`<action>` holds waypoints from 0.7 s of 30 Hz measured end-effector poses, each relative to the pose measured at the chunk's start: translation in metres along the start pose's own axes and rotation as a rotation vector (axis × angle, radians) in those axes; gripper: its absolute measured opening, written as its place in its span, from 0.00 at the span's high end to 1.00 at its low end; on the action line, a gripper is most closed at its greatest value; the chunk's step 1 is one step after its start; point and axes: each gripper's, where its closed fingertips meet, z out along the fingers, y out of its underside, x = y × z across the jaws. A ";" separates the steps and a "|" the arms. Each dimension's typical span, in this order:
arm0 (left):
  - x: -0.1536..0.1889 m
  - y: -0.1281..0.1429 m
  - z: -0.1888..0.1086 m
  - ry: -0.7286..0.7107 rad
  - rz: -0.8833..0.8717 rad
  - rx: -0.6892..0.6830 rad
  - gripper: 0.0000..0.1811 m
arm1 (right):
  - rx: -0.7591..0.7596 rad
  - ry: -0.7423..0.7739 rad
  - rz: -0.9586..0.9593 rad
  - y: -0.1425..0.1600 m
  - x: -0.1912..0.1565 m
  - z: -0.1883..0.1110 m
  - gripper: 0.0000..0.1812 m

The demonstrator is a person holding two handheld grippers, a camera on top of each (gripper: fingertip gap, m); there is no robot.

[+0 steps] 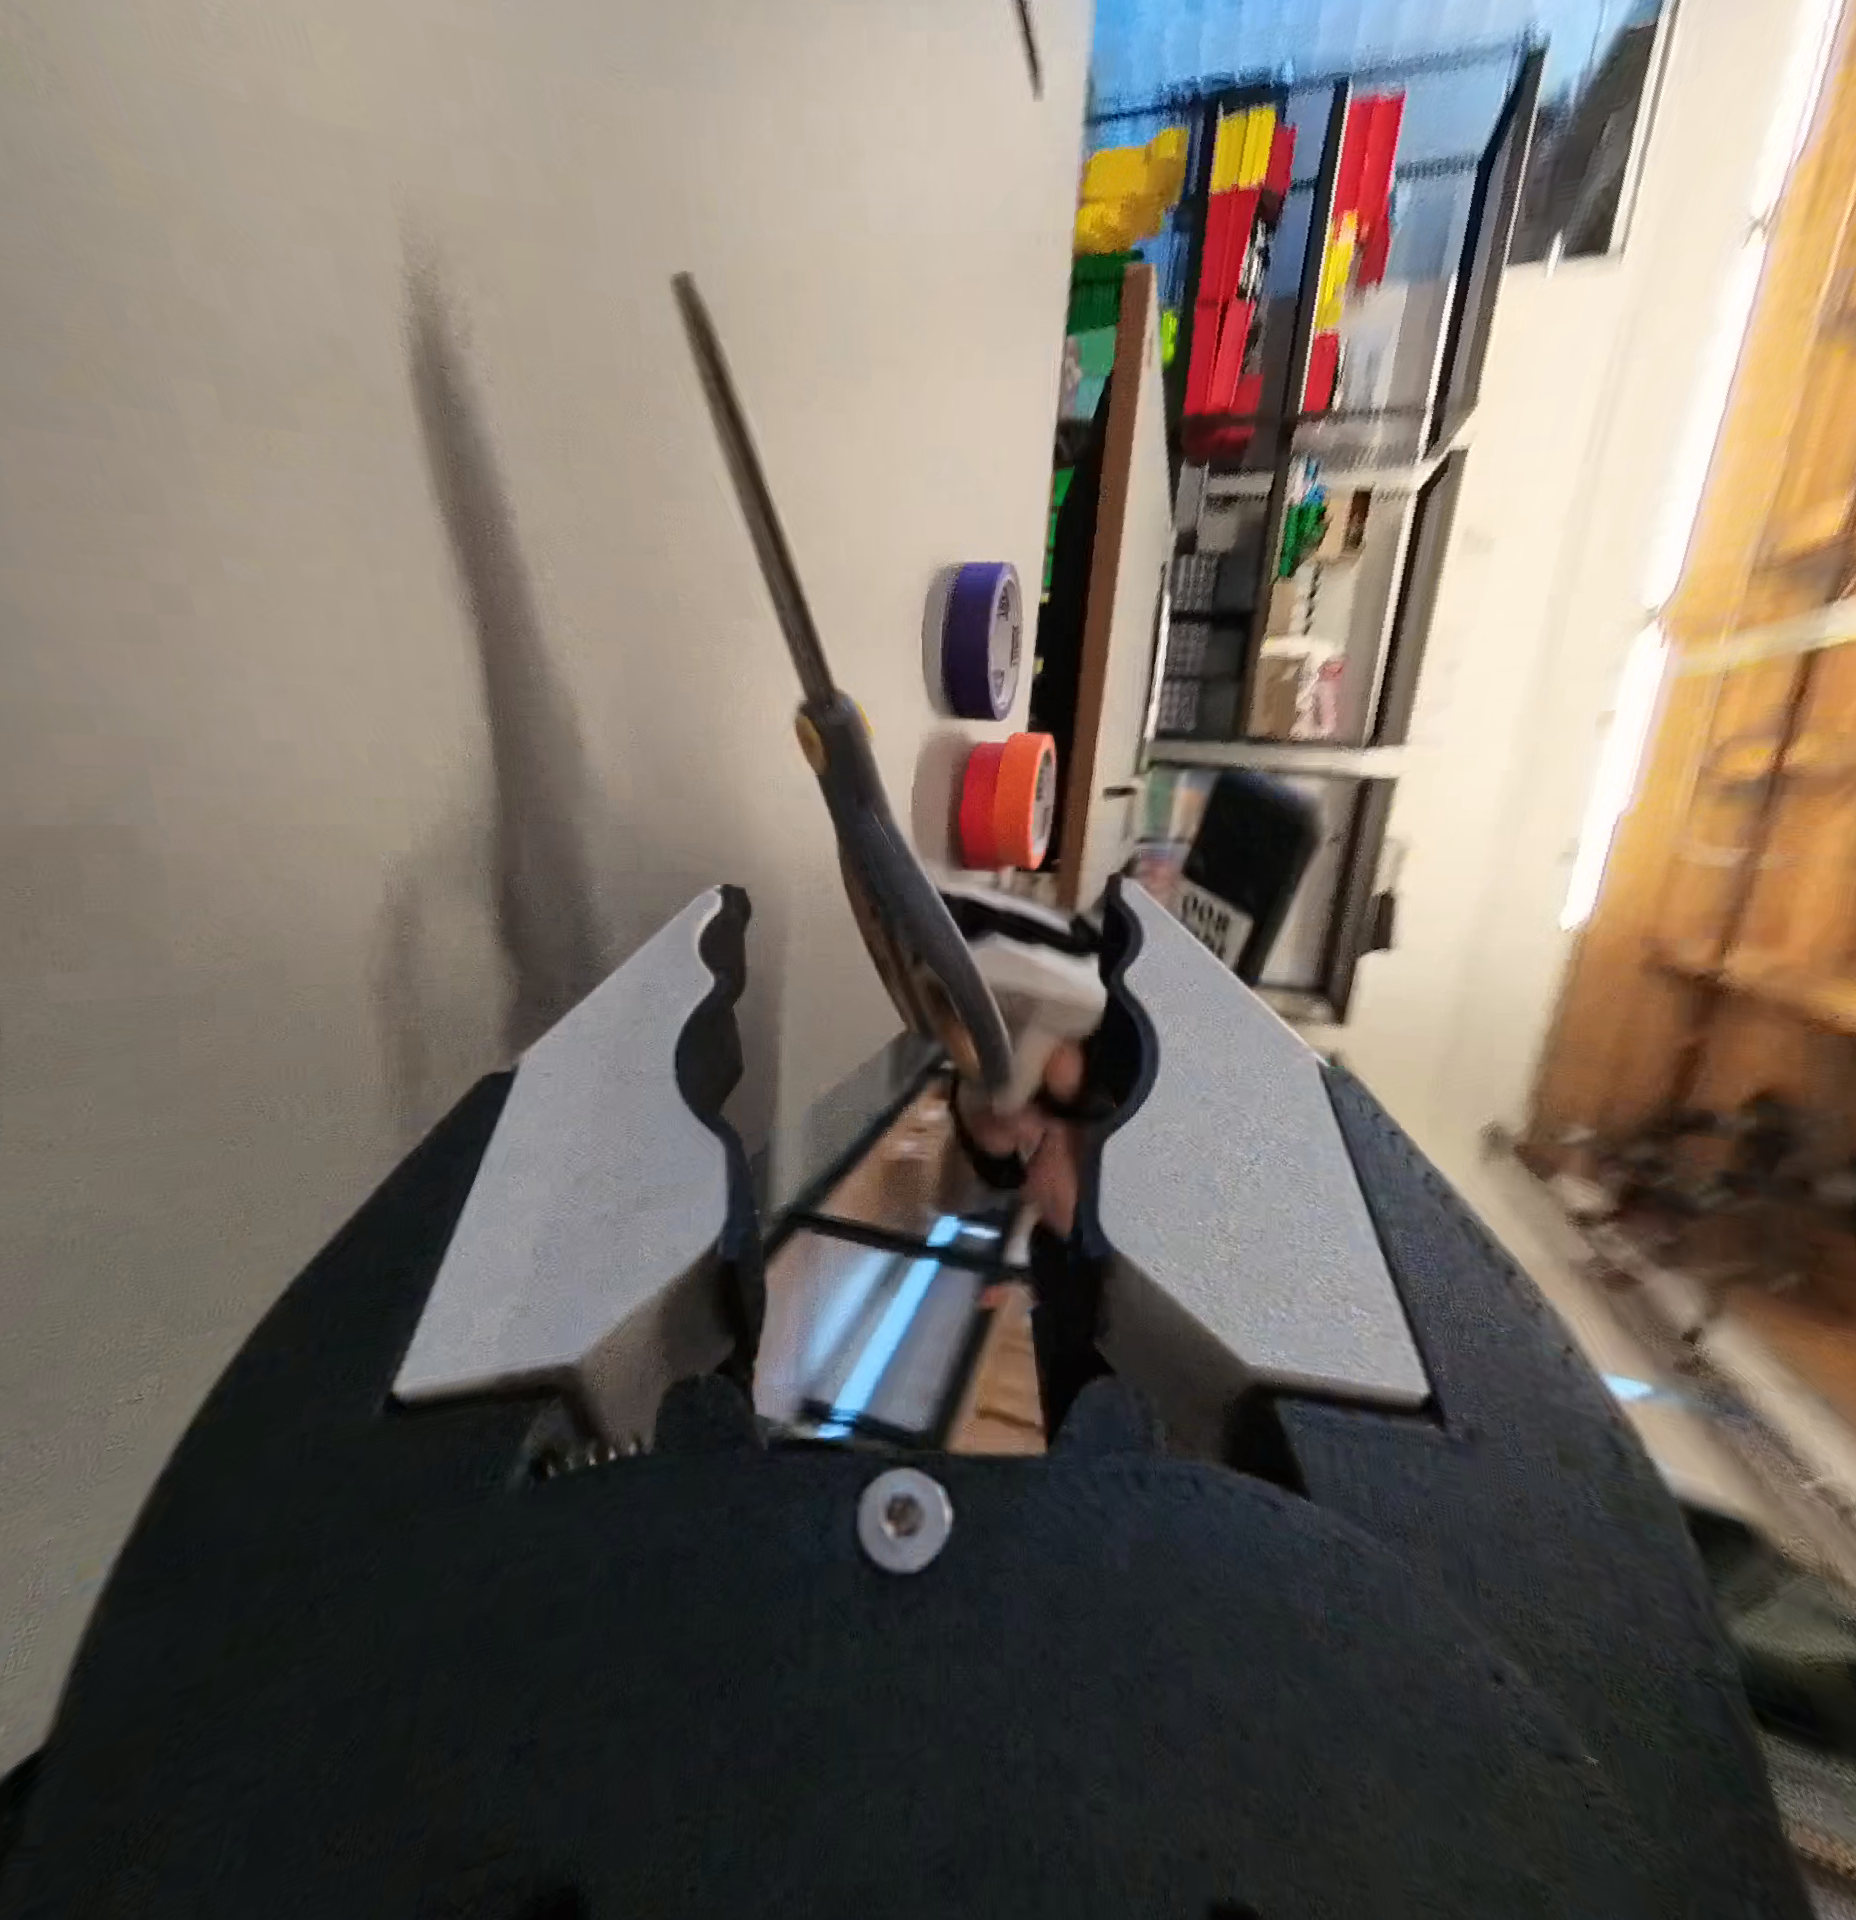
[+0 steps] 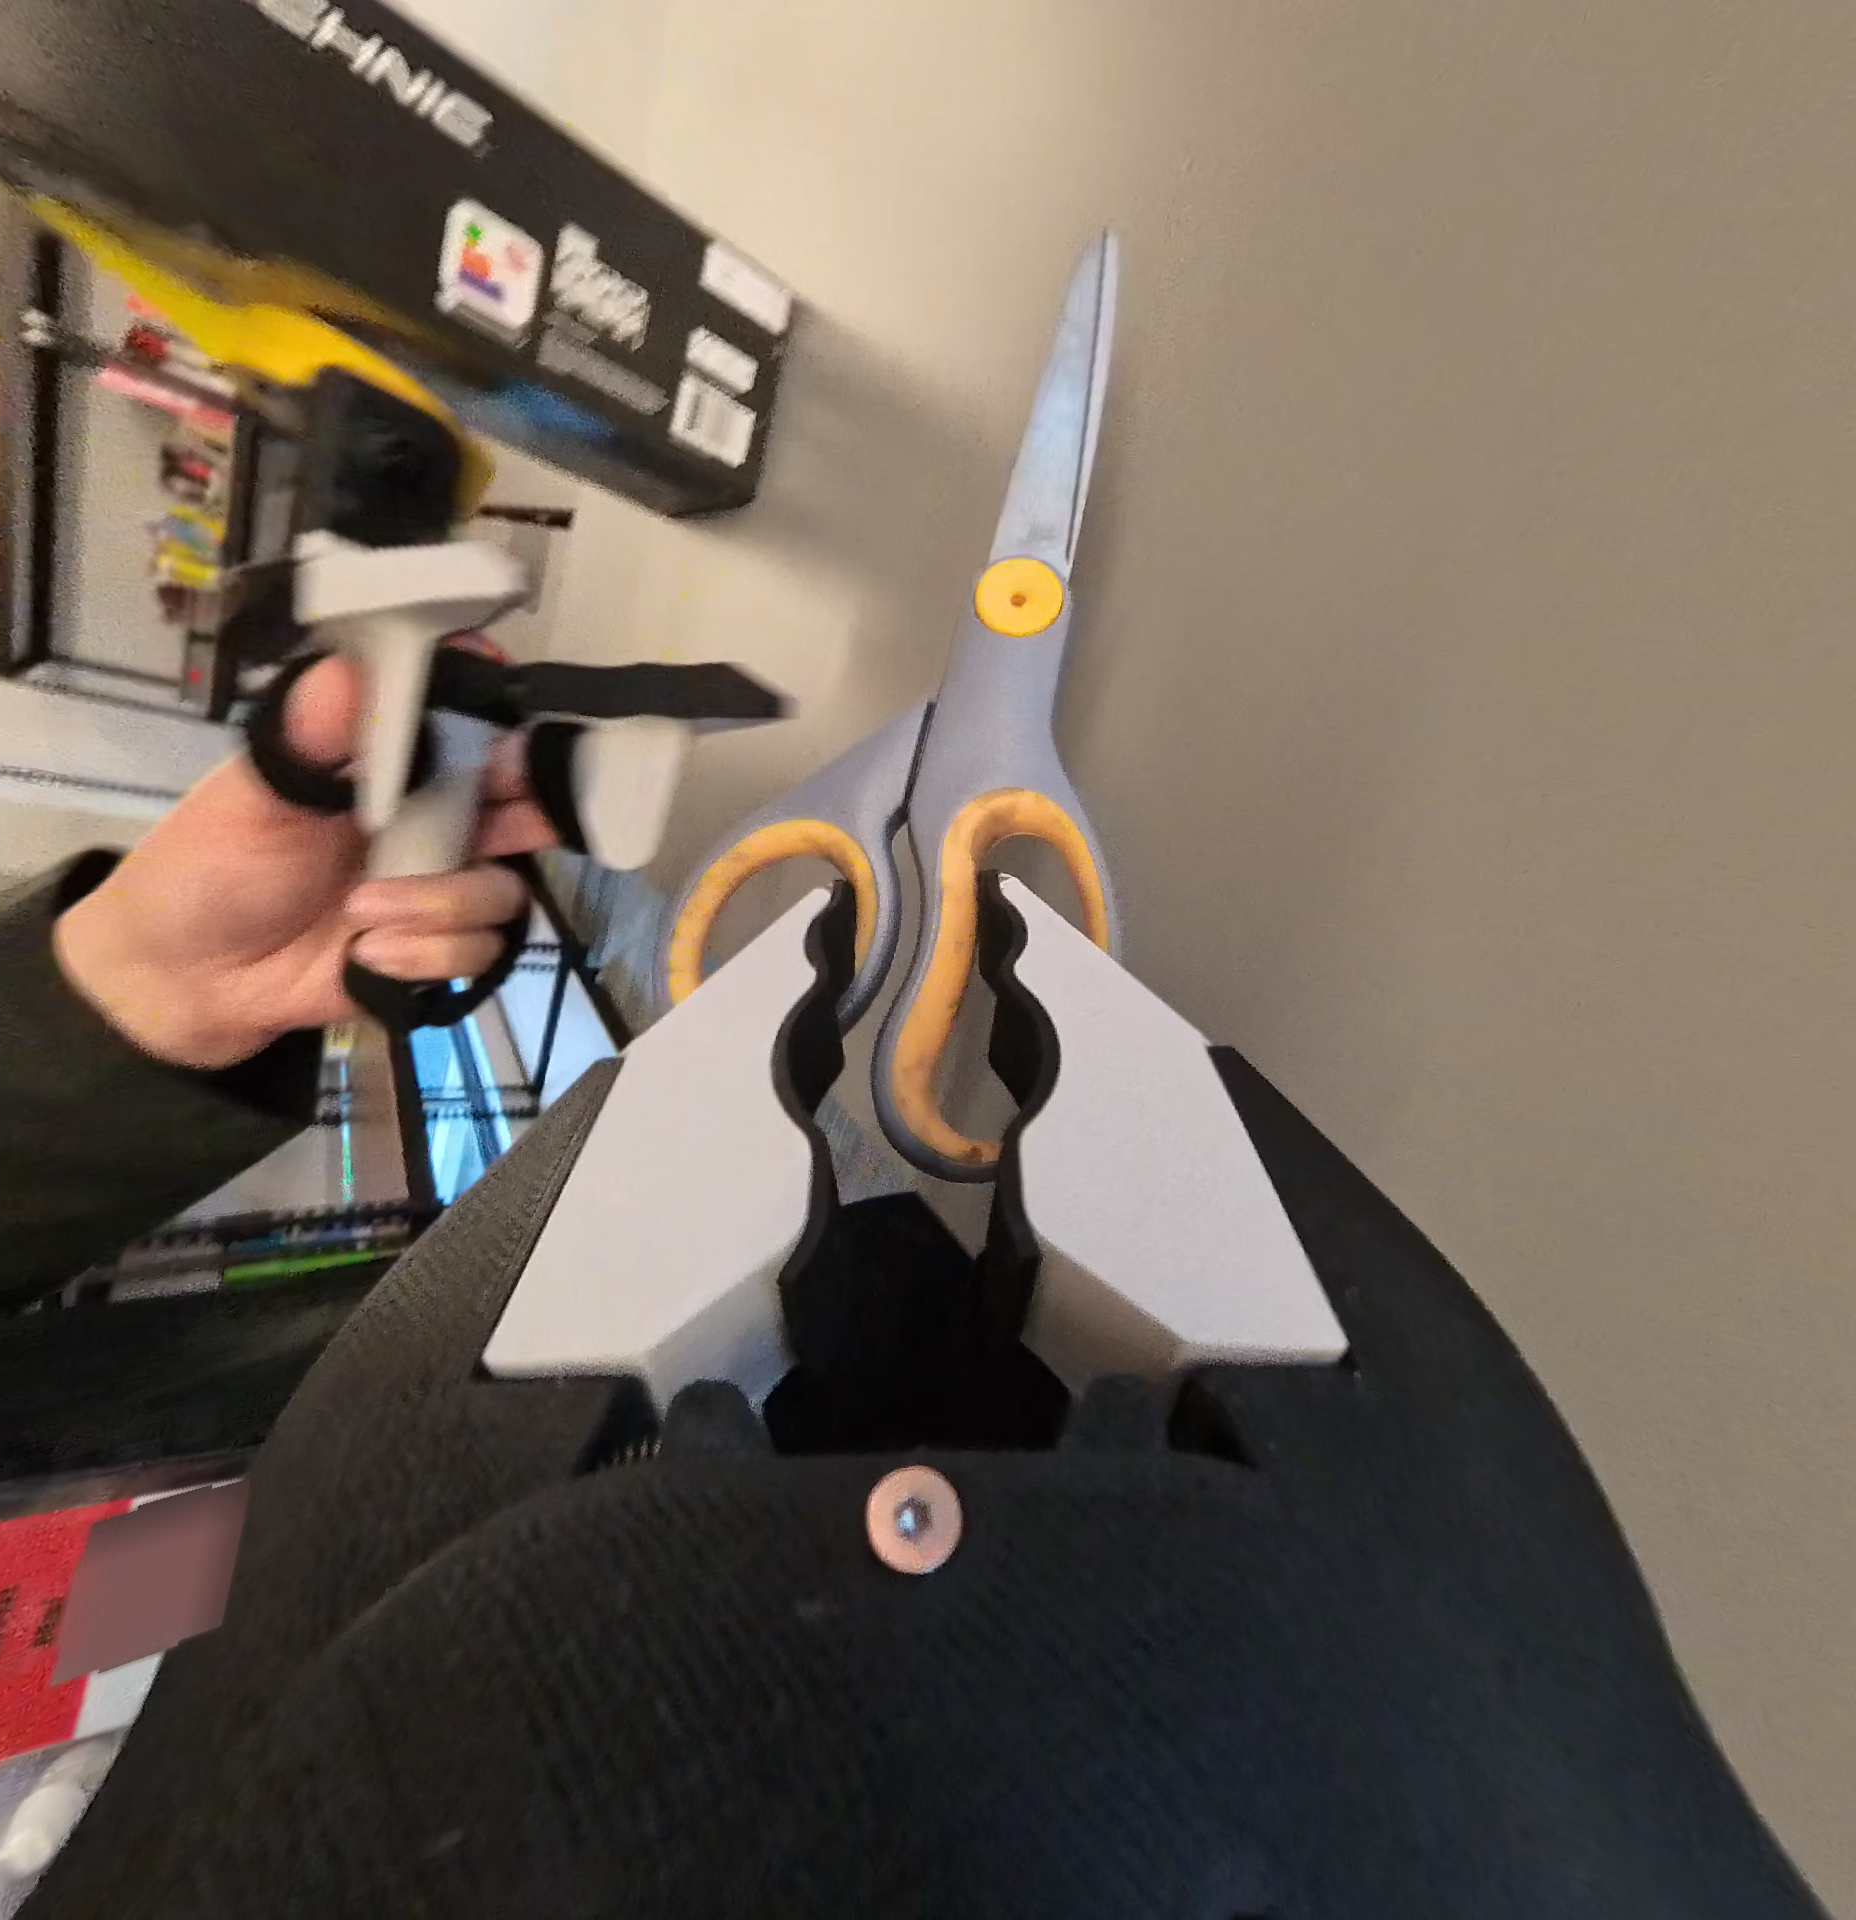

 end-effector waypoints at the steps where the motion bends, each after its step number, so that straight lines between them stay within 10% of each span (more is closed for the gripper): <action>1: -0.007 0.002 0.006 -0.004 -0.071 -0.001 0.62 | -0.009 -0.016 -0.022 0.004 -0.010 0.001 0.87; 5: -0.006 0.020 0.020 0.029 -0.156 -0.045 0.62 | -0.056 -0.019 -0.227 0.012 -0.039 -0.005 0.87; 8: 0.013 0.028 0.022 0.144 -0.183 -0.065 0.91 | -0.126 -0.007 -0.452 0.017 -0.052 -0.009 0.87; 21: 0.019 0.010 0.005 -0.135 -0.097 0.139 0.91 | -0.530 0.080 -0.502 0.034 -0.055 0.030 0.86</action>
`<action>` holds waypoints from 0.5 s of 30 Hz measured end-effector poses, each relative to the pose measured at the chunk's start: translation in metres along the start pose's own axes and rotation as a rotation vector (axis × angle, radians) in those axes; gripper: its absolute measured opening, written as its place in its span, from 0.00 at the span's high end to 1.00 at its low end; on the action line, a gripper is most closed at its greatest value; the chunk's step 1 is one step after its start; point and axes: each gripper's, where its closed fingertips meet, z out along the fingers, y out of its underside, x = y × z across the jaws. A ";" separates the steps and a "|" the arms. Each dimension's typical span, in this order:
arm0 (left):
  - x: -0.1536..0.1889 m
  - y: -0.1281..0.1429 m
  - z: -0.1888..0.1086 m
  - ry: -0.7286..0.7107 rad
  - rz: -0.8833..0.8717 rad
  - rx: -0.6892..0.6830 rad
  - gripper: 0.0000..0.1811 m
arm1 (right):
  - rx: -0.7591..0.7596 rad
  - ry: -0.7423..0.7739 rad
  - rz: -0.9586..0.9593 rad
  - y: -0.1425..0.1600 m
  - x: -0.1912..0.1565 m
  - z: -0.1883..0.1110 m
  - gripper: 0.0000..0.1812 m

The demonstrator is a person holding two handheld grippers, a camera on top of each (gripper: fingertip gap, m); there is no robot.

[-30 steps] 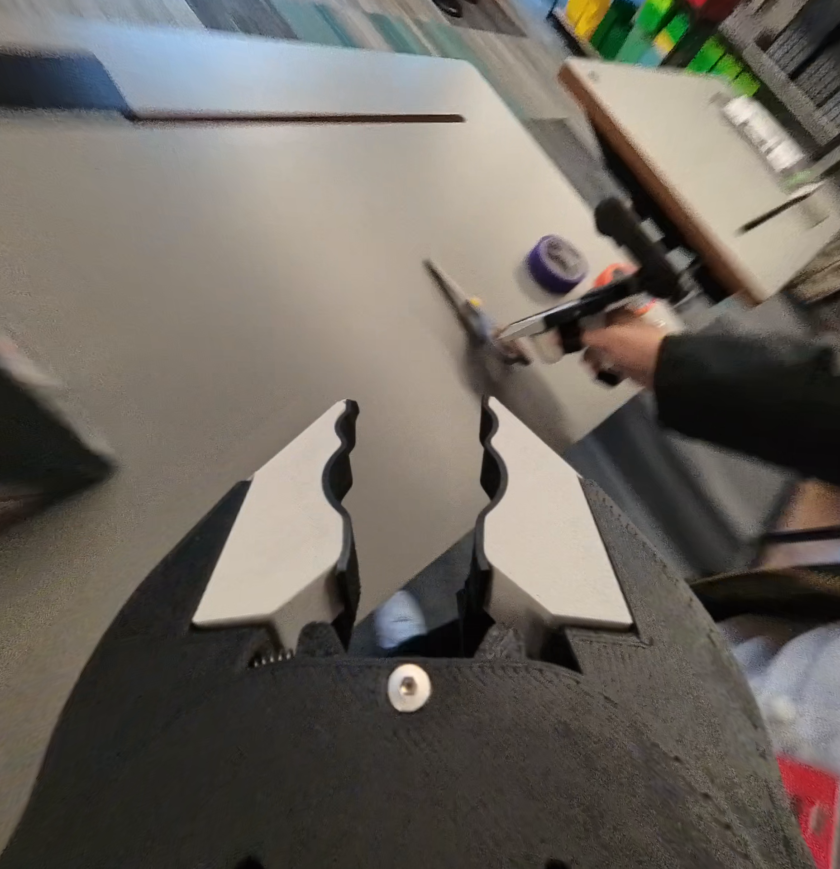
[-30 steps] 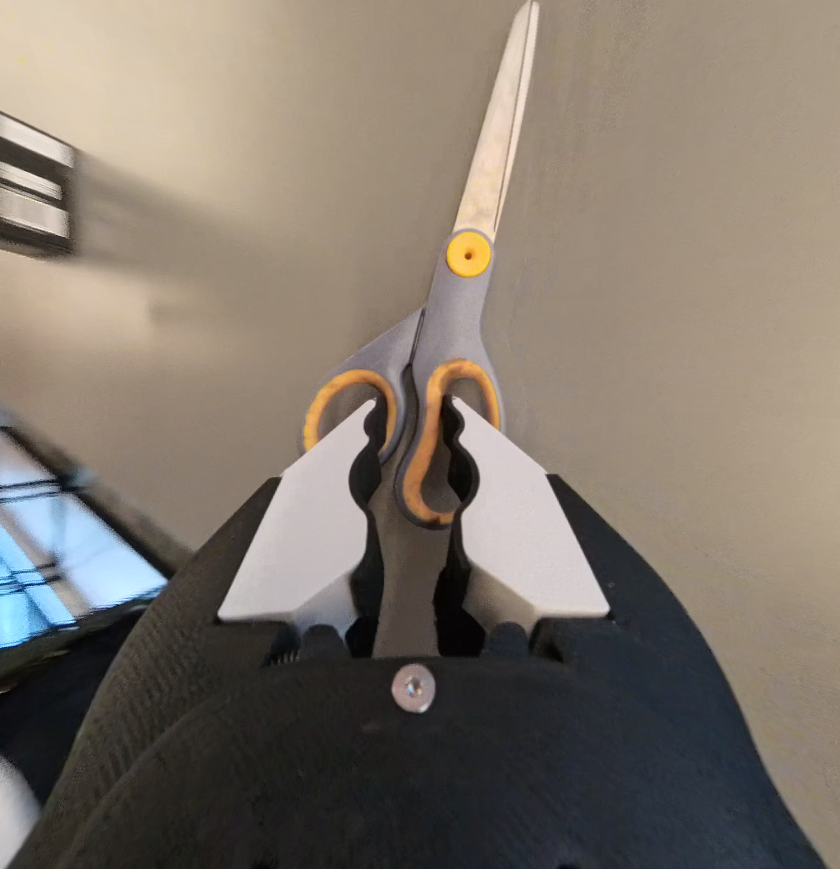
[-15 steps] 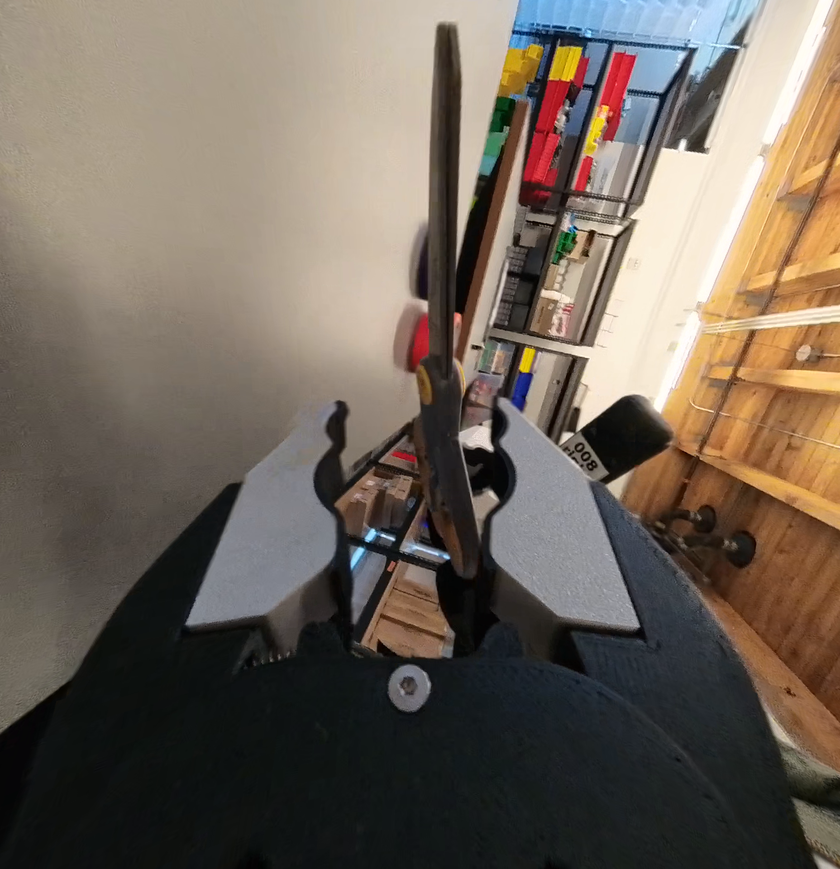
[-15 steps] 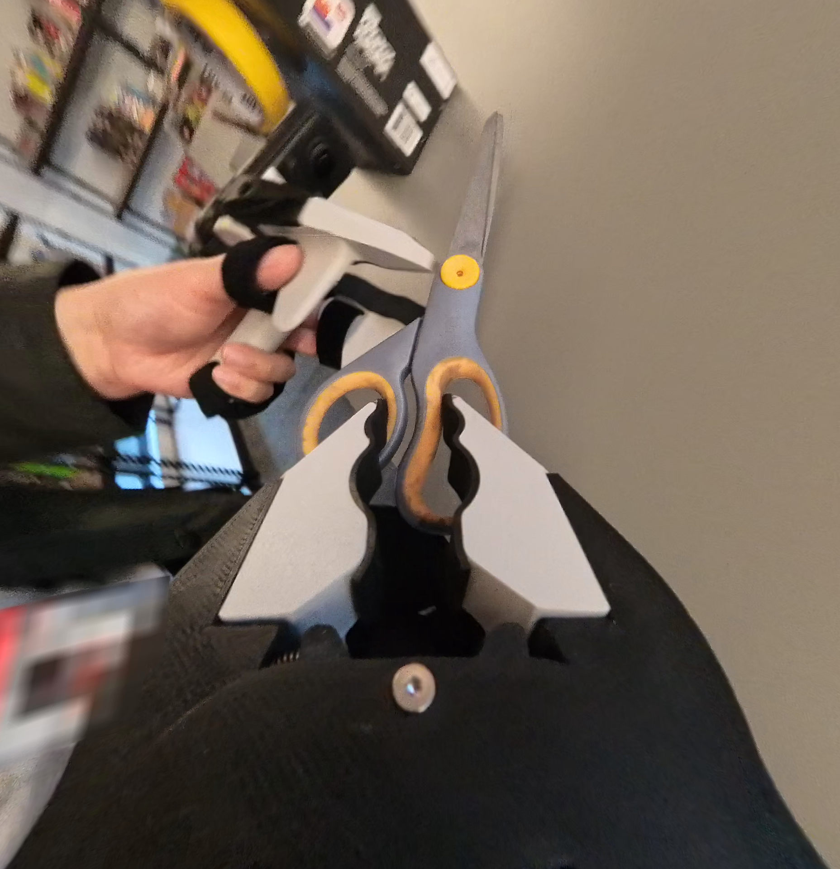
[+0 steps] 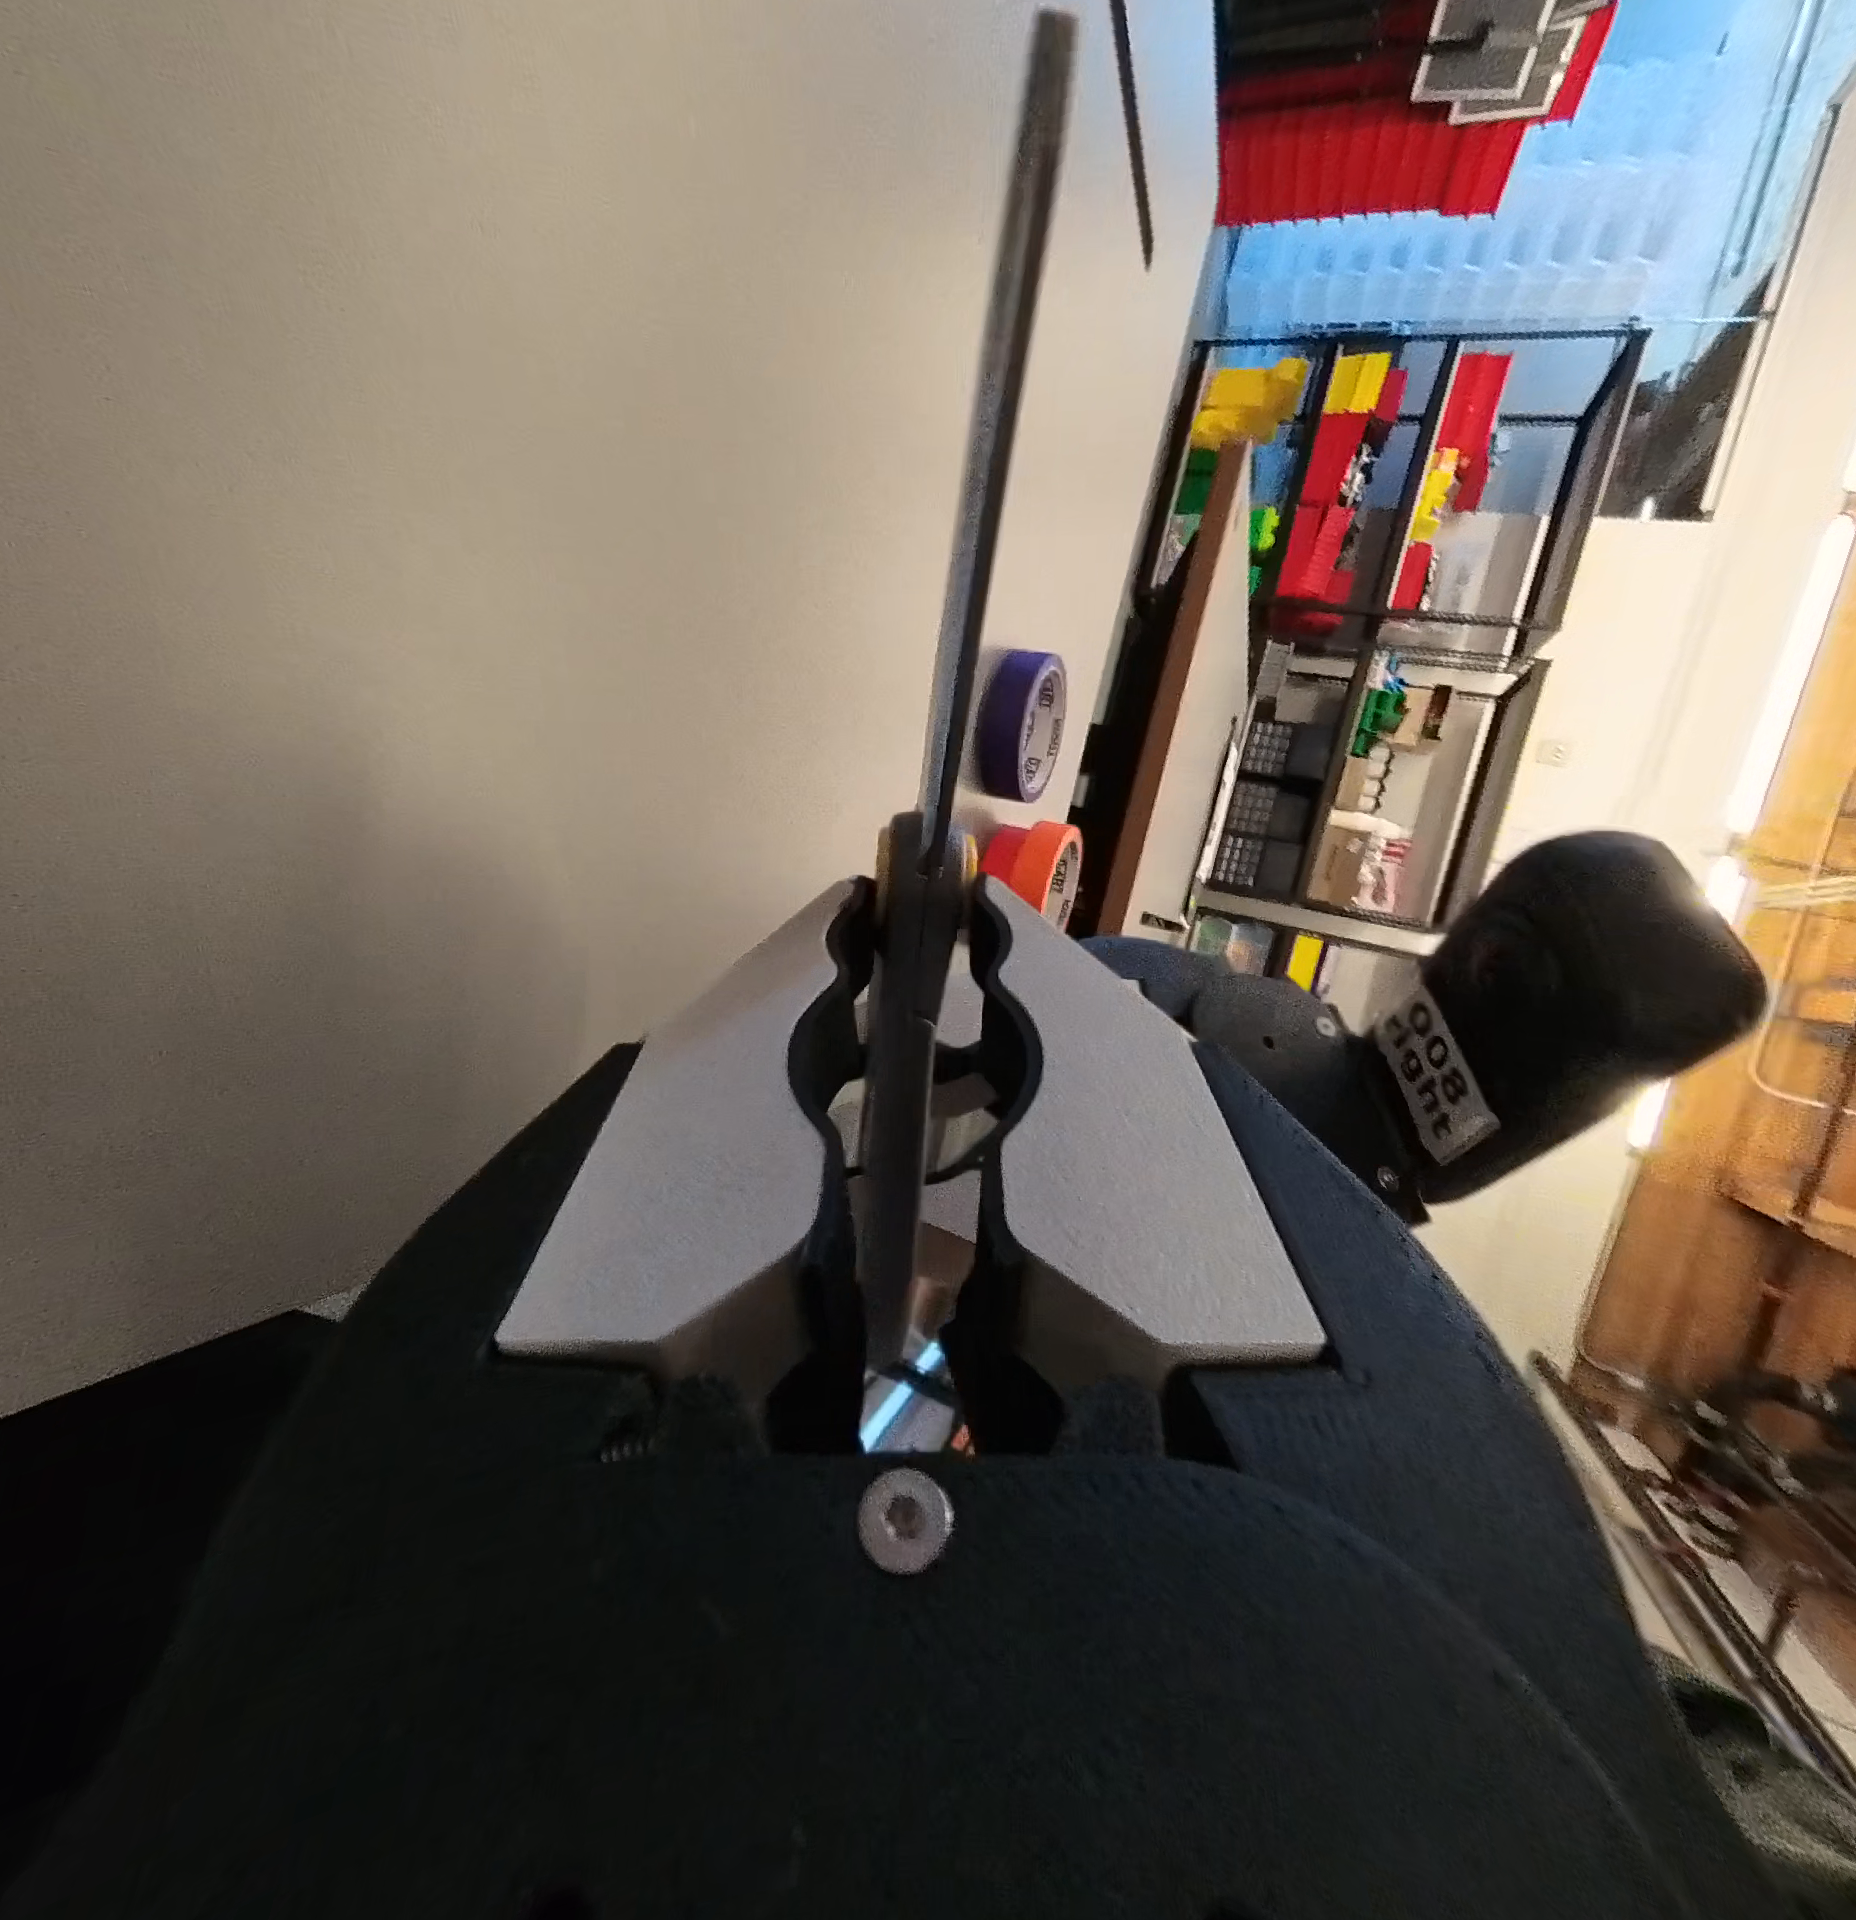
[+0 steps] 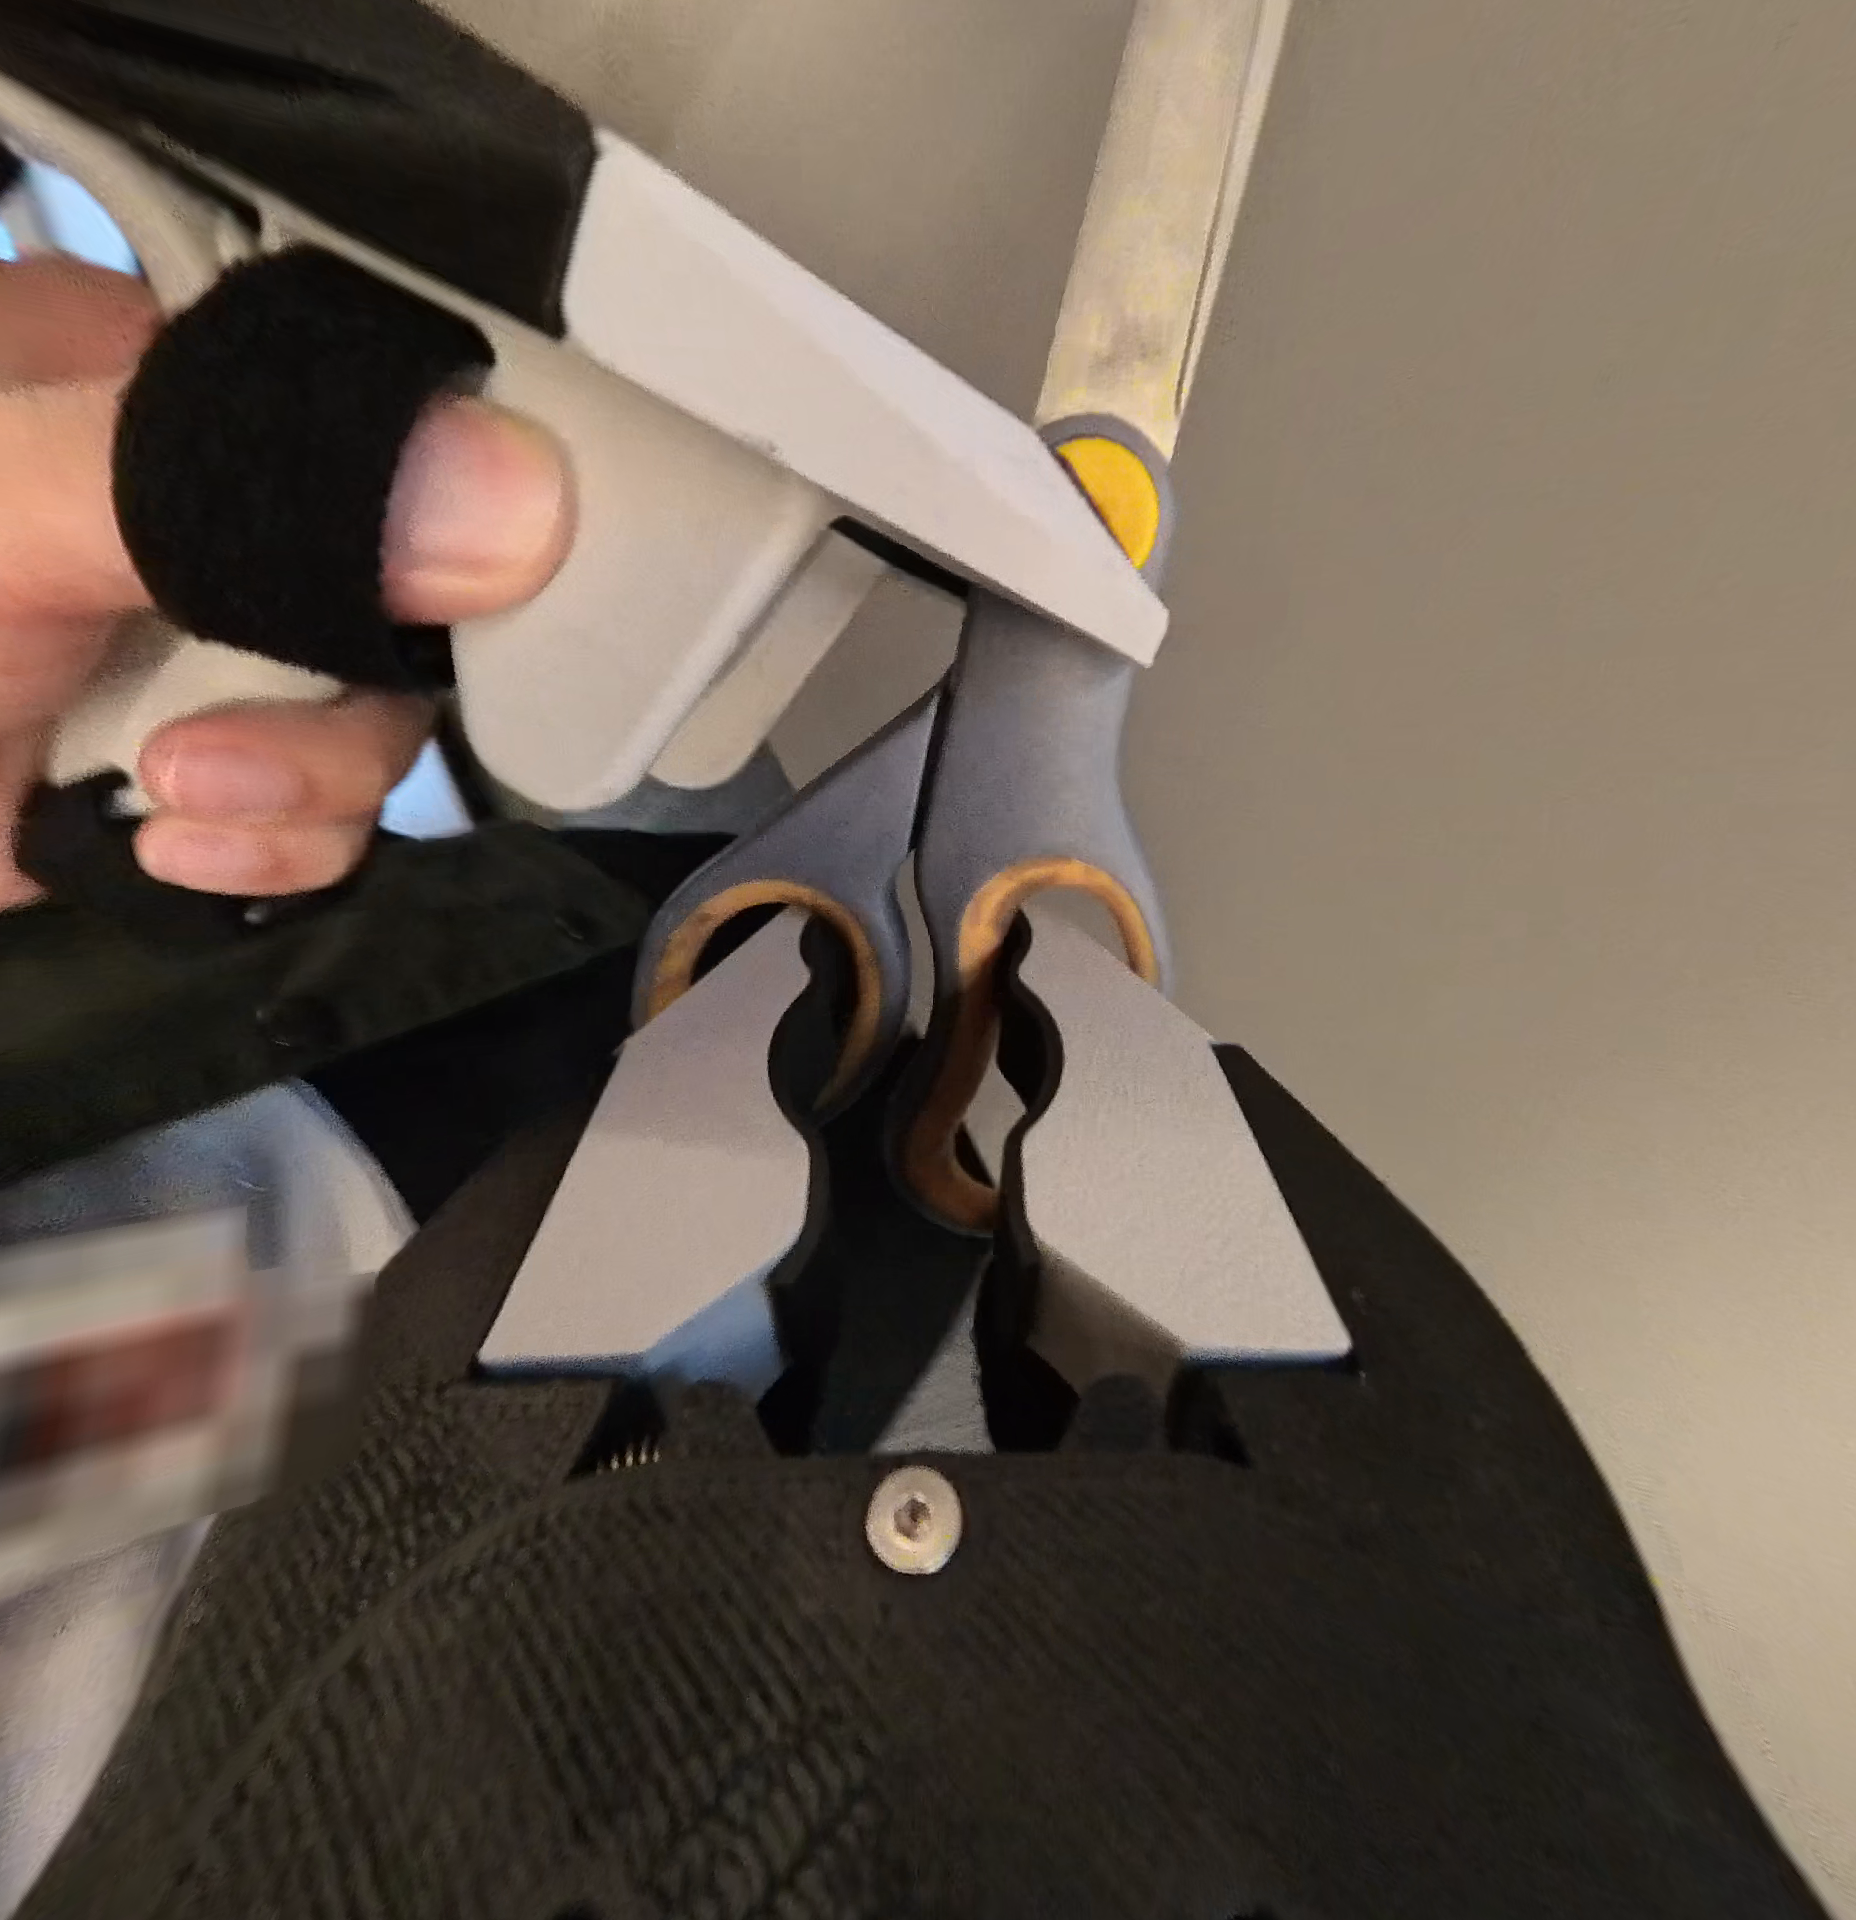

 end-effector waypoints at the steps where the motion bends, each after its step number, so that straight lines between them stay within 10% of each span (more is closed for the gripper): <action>1: 0.000 -0.003 -0.003 -0.018 0.006 0.005 0.91 | 0.015 -0.058 0.033 -0.004 -0.006 0.003 0.87; 15: 0.003 -0.014 -0.042 -0.073 -0.090 0.021 0.85 | 0.271 -0.480 -0.003 -0.042 -0.060 0.008 0.81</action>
